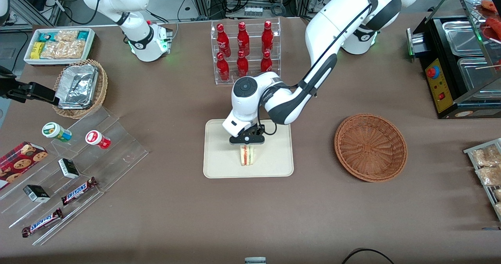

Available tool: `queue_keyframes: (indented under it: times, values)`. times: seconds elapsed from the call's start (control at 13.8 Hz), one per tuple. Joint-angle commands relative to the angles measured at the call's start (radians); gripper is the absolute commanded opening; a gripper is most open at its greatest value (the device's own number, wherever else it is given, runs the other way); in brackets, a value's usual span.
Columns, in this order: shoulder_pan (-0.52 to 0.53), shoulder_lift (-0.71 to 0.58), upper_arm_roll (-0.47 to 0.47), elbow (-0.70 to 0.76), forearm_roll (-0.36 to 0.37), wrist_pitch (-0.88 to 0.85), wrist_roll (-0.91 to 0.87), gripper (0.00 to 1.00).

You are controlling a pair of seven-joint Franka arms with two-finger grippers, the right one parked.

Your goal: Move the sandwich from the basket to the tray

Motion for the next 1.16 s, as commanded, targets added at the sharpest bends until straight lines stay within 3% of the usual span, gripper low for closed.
queue_keyframes:
  times: [0.0, 0.51, 0.8, 1.09]
  values:
    - [-0.003, -0.058, 0.01, 0.015, 0.007, -0.05, -0.026, 1.0]
    - [0.144, -0.342, 0.005, 0.005, -0.137, -0.397, 0.01, 1.0]
    - [0.273, -0.463, 0.005, 0.005, -0.223, -0.601, 0.229, 1.0]
    - [0.386, -0.527, 0.007, 0.005, -0.271, -0.693, 0.392, 1.0]
